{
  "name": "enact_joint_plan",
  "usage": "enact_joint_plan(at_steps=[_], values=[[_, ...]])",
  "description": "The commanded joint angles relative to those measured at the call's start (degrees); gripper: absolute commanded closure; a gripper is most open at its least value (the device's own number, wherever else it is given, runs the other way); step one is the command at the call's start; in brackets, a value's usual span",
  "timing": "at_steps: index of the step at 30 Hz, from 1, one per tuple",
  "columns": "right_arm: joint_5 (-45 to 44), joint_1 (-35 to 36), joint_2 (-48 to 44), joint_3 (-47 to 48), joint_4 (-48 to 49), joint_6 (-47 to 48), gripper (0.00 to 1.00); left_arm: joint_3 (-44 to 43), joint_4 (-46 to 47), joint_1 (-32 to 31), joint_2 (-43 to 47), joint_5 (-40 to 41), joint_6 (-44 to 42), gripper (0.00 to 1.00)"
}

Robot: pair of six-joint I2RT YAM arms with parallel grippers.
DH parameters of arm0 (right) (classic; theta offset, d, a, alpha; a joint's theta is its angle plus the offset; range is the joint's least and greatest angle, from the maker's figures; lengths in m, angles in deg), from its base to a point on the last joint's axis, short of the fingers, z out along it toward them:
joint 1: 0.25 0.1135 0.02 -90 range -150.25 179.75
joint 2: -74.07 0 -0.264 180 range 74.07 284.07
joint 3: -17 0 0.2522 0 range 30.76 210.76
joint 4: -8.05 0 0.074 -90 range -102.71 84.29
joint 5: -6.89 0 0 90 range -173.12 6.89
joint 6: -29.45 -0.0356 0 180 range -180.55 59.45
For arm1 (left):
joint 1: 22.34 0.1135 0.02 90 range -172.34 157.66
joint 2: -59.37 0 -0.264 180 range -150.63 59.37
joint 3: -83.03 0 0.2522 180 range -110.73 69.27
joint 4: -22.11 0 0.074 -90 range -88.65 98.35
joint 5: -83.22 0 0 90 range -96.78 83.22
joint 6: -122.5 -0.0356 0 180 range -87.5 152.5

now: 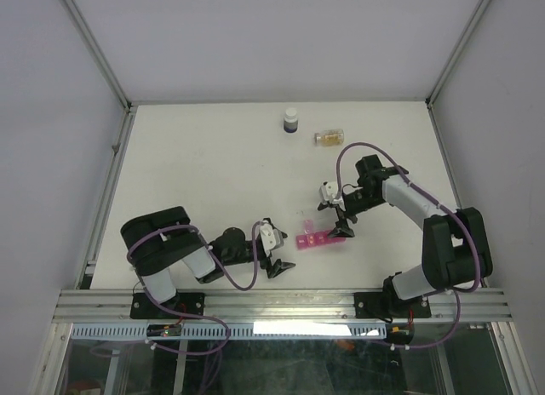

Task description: Sort the pills into containers

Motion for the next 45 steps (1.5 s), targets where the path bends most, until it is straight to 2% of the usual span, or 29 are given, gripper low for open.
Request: enact_joint_plan(at_steps=[1, 10, 17, 21, 23, 28, 34, 37, 45], values=[[-1.26, 1.45, 0.92, -0.43, 4.16, -3.39, 0.08, -2.98, 14.37, -0.67, -5.69, 3.96, -0.54, 0.08], [-2.17, 2.75, 3.15, -0.31, 5.8, -5.34, 0.08, -6.76, 15.73, -0.87, -13.0, 5.46, -0.17, 0.13], [-2.66, 3.23, 4.17, -0.21, 7.38, -7.37, 0.09, -8.77, 16.45, -0.84, -16.4, 2.62, 0.15, 0.28], [-2.9, 3.58, 4.56, -0.25, 7.77, -8.03, 0.09, -10.07, 15.57, -0.85, -16.96, 1.65, 0.19, 0.32], [-2.84, 3.67, 4.71, -0.14, 8.13, -8.57, 0.09, -10.75, 14.85, -0.87, -17.16, 1.28, 0.19, 0.39], [-2.73, 3.88, 5.53, 0.22, 8.97, -10.44, 0.1, -11.27, 14.16, -0.87, -17.95, 0.3, 0.56, 0.42], [-3.09, 4.9, 7.46, 1.53, 9.48, -13.02, 0.12, -11.35, 13.6, -0.87, -18.31, -0.23, 1.22, 0.64], [-2.39, 5.21, 7.96, 2.37, 9.43, -14.53, 0.13, -11.35, 13.15, -0.8, -18.24, -0.29, 1.28, 0.71], [-1.74, 7.03, 9.08, 3.59, 8.46, -16.01, 0.21, -11.6, 12.21, -0.8, -18.05, -1.03, 1.65, 0.76]])
